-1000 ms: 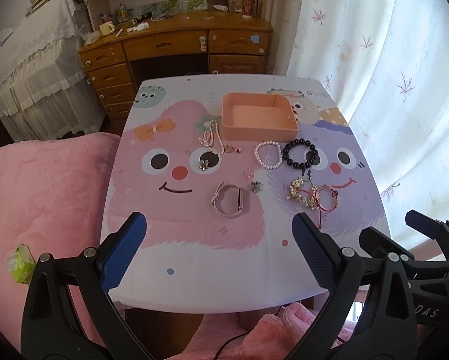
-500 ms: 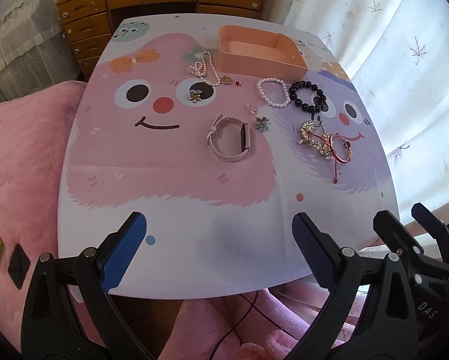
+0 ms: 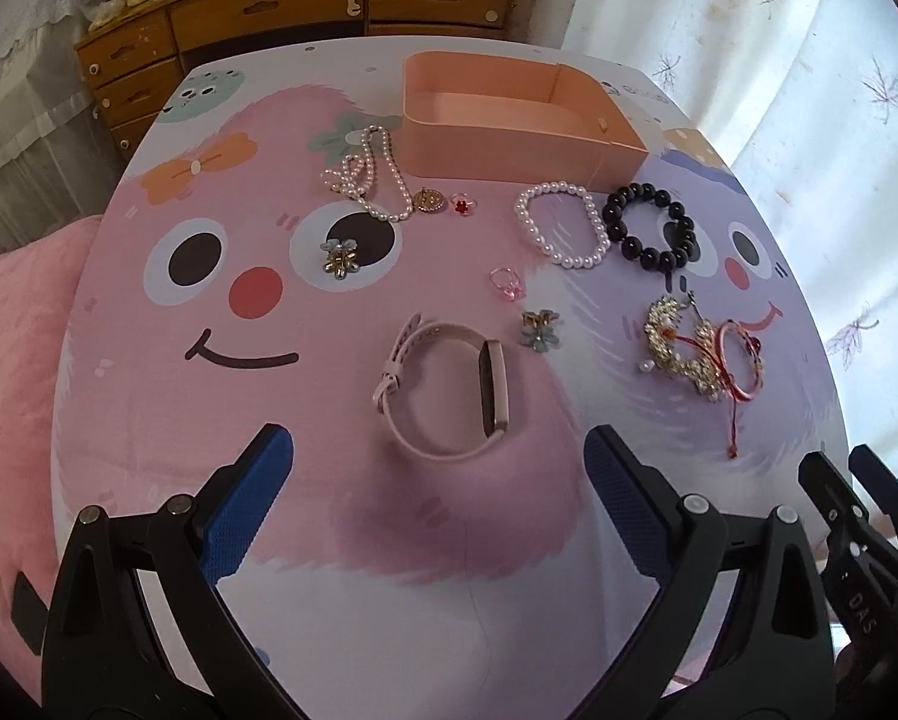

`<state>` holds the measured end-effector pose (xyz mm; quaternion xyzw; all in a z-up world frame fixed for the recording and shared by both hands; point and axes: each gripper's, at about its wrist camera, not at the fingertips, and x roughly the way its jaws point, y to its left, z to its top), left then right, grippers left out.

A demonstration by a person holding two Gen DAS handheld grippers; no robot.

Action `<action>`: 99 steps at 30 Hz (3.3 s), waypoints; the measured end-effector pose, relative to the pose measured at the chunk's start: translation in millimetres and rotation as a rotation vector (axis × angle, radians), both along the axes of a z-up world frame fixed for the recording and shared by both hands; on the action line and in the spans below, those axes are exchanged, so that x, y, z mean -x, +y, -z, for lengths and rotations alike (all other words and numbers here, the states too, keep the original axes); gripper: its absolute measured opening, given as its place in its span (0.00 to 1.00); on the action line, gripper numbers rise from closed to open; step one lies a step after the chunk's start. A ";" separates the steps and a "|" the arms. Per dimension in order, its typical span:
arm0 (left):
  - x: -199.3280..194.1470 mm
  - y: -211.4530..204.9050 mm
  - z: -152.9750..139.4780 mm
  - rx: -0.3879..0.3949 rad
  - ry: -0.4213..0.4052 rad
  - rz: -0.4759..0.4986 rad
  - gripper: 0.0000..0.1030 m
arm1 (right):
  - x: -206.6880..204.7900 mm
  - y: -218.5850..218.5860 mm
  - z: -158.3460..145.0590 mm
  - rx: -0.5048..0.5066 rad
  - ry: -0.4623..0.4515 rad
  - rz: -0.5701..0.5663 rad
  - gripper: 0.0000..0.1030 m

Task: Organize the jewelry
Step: 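Grasp the pink-strap watch with the left tool while the right tool reaches the red beaded bracelet, then carry the watch into the pink tray and open the left tool while the right tool grasps the red bracelet, then grasp the small flower brooch with the left tool while the right tool lifts the red bracelet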

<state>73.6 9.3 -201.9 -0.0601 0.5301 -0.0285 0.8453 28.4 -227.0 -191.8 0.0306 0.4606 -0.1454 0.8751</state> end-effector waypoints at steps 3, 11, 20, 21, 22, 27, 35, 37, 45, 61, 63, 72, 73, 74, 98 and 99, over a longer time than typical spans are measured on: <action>-18.9 1.1 14.8 0.022 0.029 -0.039 0.94 | -26.7 -30.8 15.4 -0.069 0.000 0.075 0.50; -44.3 -14.0 41.5 -0.067 0.083 -0.084 0.94 | -92.1 -60.3 33.9 -0.118 0.039 -0.009 0.25; -52.3 -10.4 50.0 -0.076 0.100 -0.155 0.73 | -119.4 -59.1 53.1 -0.135 0.136 -0.101 0.14; -52.8 -10.6 49.6 -0.077 0.092 -0.154 0.69 | -120.0 -55.8 54.2 -0.133 0.142 -0.114 0.14; -51.3 -11.3 49.3 -0.081 0.086 -0.150 0.66 | -125.6 -54.3 57.5 -0.126 0.154 -0.132 0.14; -49.0 -16.9 45.4 -0.089 0.060 -0.085 0.38 | -139.7 -45.0 63.2 -0.112 0.162 -0.159 0.11; -54.2 -6.5 35.6 -0.038 0.073 -0.079 0.26 | -165.5 -37.5 60.5 -0.105 0.145 -0.180 0.10; -56.2 -5.8 30.6 -0.029 0.066 -0.069 0.26 | -169.1 -33.2 54.0 -0.110 0.127 -0.197 0.10; -73.7 -5.8 -6.3 -0.011 0.040 -0.016 0.26 | -187.8 -8.0 12.6 -0.170 0.013 -0.271 0.00; -158.0 -15.7 -81.6 0.042 -0.187 0.104 0.26 | -194.0 -22.8 17.3 -0.206 0.069 -0.214 0.02; -171.6 -19.3 -83.0 0.027 -0.216 0.111 0.26 | -190.3 -30.4 27.2 -0.208 0.092 -0.191 0.04; -200.8 -23.4 -77.8 0.026 -0.227 0.102 0.69 | -172.6 -45.2 49.5 -0.301 0.148 -0.123 0.22; -197.5 -23.0 -76.7 0.021 -0.228 0.109 0.69 | -171.1 -44.5 51.3 -0.305 0.150 -0.127 0.26; -193.9 -22.8 -75.7 0.017 -0.226 0.116 0.69 | -170.8 -42.5 52.1 -0.306 0.153 -0.130 0.28; -67.2 -45.6 24.9 0.062 0.093 0.121 0.42 | -164.6 -31.2 76.2 -0.379 0.249 -0.154 0.28; -66.0 -46.9 26.2 0.057 0.086 0.118 0.36 | -165.0 -30.9 76.9 -0.376 0.251 -0.156 0.28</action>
